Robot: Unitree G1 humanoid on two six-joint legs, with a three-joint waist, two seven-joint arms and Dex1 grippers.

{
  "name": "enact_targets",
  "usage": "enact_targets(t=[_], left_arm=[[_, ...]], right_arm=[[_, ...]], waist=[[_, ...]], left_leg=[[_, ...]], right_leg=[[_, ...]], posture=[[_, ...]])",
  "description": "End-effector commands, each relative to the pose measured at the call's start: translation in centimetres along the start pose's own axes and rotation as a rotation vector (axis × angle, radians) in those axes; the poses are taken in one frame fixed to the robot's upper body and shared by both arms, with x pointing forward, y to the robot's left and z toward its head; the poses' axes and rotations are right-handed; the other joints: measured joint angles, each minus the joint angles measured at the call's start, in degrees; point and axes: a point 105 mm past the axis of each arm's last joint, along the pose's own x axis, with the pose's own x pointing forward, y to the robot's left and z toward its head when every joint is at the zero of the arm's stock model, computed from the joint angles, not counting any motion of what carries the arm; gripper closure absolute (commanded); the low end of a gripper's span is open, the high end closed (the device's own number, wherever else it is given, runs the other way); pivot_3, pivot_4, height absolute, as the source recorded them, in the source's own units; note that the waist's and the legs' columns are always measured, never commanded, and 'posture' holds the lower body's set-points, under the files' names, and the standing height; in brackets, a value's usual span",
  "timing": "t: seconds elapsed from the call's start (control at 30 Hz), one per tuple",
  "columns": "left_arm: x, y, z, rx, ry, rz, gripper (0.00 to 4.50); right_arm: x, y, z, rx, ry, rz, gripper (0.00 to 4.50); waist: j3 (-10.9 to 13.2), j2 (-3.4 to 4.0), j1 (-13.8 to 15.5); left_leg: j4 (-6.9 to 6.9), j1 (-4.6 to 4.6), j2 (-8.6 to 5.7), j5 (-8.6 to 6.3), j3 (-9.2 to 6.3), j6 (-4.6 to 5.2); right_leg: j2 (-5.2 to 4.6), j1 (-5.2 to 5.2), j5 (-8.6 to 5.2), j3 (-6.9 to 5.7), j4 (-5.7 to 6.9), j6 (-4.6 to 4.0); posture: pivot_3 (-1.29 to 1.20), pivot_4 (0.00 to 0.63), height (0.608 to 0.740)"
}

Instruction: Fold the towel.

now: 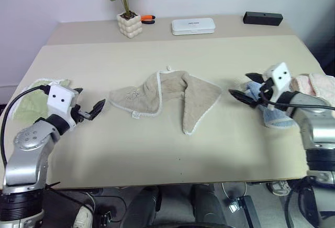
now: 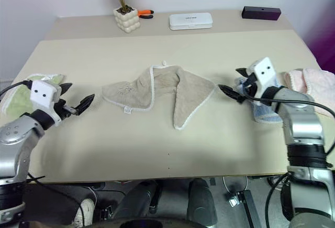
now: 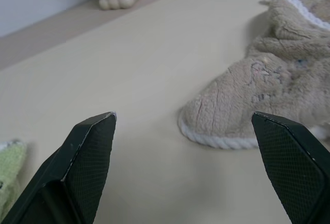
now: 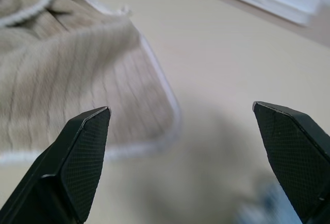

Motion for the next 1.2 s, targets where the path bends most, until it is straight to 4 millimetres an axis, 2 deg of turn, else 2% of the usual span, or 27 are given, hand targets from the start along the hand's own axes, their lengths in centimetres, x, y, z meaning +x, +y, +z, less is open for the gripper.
enact_targets(t=[0.03,0.13,0.33,0.53,0.63,0.73,0.8,0.87,1.03,1.2], left_arm=[[-0.8,-0.5,0.2,0.026,0.002,-0.036,0.22],[-0.8,-1.1,-0.1,0.02,0.013,-0.041,0.22],[0.0,-2.3,0.2,0.016,-0.001,-0.062,0.22],[0.5,-4.4,0.5,0.021,-0.016,-0.148,0.22],[0.8,-7.5,0.8,0.016,-0.015,-0.302,0.22],[1.1,-9.4,0.7,0.038,-0.001,-0.378,0.22],[3.0,-12.2,0.1,0.142,0.025,-0.417,0.22],[4.2,-13.9,-0.1,0.201,0.035,-0.433,0.22],[6.4,-15.5,-0.6,0.256,0.041,-0.418,0.22],[7.9,-16.3,-1.6,0.189,0.094,-0.369,0.22]], right_arm=[[-0.6,1.3,1.0,-0.014,-0.016,0.055,0.0],[0.0,2.4,1.0,-0.022,-0.014,0.078,0.0],[1.1,3.4,1.7,-0.046,-0.031,0.098,0.0],[1.9,4.5,1.3,-0.017,-0.045,0.097,0.0],[2.2,5.6,1.1,0.043,-0.048,0.148,0.0],[2.5,6.1,1.1,0.05,-0.054,0.157,0.0],[2.8,7.0,1.1,0.081,-0.07,0.184,0.0],[2.8,7.8,1.6,0.088,-0.093,0.204,0.0],[2.9,8.4,1.3,0.079,-0.089,0.203,0.0],[3.4,8.1,2.0,0.059,-0.109,0.198,0.0]], waist=[[0.0,0.0,-0.3],[0.0,0.0,-0.3],[0.0,-0.01,0.2],[0.0,-0.01,0.1],[0.0,-0.01,0.0],[0.0,-0.01,0.0],[0.0,0.0,0.4],[0.0,0.0,0.9],[0.0,-0.01,1.2],[0.0,0.01,1.2]], left_leg=[[0.0,0.0,0.01,0.0,0.02,0.0],[-0.01,0.02,0.04,0.0,0.13,-0.01],[0.05,0.01,0.03,-0.02,0.14,0.03],[0.04,0.01,0.03,0.02,0.16,-0.04],[0.04,0.01,0.03,0.01,0.16,-0.03],[0.04,0.01,0.03,0.01,0.16,-0.03],[0.04,0.01,0.03,0.0,0.16,-0.02],[0.07,0.01,0.01,0.0,0.19,0.0],[0.09,0.02,0.02,0.02,0.21,-0.04],[0.13,0.02,0.01,0.02,0.22,-0.04]], right_leg=[[0.0,0.0,0.0,0.01,0.0,0.0],[0.01,-0.04,0.0,0.09,0.0,0.0],[0.0,0.0,0.04,0.11,-0.01,0.03],[0.0,0.0,0.04,0.11,-0.06,0.03],[0.0,0.0,0.04,0.11,-0.05,0.03],[0.0,0.0,0.04,0.12,-0.05,0.03],[0.0,0.0,0.04,0.11,-0.05,0.03],[0.0,0.04,0.09,0.11,-0.06,0.05],[0.02,0.03,0.11,0.16,-0.07,0.06],[0.01,0.04,0.12,0.17,-0.05,0.09]], posture=[[0.0,0.15,0.74],[0.0,0.15,0.74],[0.0,0.15,0.74],[0.0,0.15,0.74],[0.0,0.15,0.74],[0.0,0.15,0.74],[0.0,0.15,0.74],[0.0,0.15,0.74],[0.0,0.15,0.74],[0.0,0.15,0.74]])
